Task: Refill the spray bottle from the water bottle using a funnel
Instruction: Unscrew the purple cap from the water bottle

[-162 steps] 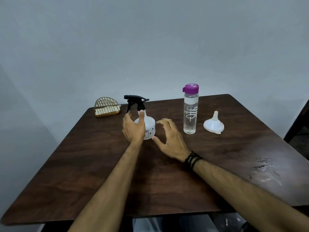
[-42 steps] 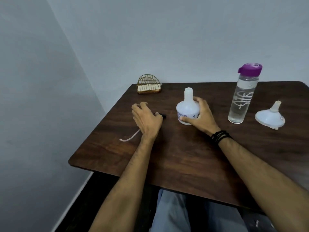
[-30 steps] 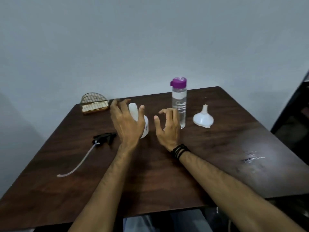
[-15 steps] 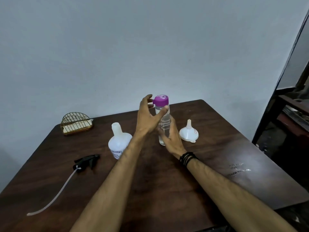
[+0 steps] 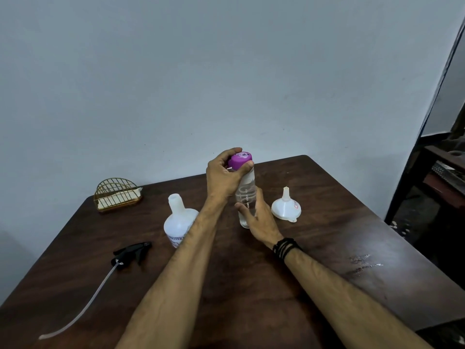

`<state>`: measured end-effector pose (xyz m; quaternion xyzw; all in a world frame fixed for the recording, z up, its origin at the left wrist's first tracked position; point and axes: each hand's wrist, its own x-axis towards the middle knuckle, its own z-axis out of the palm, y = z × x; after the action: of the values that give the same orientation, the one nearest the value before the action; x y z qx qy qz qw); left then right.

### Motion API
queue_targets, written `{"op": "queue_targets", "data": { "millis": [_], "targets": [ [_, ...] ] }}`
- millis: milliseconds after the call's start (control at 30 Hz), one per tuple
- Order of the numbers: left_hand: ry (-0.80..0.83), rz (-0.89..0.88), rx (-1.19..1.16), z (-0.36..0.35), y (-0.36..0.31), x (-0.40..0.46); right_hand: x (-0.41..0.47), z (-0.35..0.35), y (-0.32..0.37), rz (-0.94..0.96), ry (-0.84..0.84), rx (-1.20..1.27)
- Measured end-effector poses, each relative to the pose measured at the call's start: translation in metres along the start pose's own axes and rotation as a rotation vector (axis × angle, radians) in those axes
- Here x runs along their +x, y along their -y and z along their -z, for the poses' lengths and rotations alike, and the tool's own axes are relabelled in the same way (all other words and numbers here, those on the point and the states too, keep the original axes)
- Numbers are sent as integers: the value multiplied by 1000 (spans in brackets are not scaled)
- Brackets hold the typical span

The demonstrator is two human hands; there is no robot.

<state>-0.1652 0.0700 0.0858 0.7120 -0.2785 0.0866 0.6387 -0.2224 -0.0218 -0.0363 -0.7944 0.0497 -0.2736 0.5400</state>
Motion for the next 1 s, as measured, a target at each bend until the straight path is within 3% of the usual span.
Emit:
{"op": "queue_targets", "data": {
  "millis": [133,300,400,533,600,667,800,933,1000],
  "targets": [
    [-76,0,72,-4,-5,-8,-3,0,4,24,-12,-22],
    [-297,21,266,-5,-18,-17,-7,-3,7,43,-31,-83],
    [-169,16,221,-4,-18,-17,-8,-2,7,8,-31,-101],
    [117,97,-99,14,-23,-10,-7,-3,8,13,-35,-137],
    [215,97,-114,27,-23,-7,-8,-3,8,10,-34,-145],
    [226,52,10,35,-21,-8,-8,-3,8,1,-27,-154],
    [93,7,174,35,-24,-8,-7,-4,8,-15,-23,-171],
    [355,34,122,34,-26,-6,-7,-4,7,-21,-33,-162],
    [366,35,80,35,-27,-6,-7,-4,7,-19,-32,-172]
  ]
}}
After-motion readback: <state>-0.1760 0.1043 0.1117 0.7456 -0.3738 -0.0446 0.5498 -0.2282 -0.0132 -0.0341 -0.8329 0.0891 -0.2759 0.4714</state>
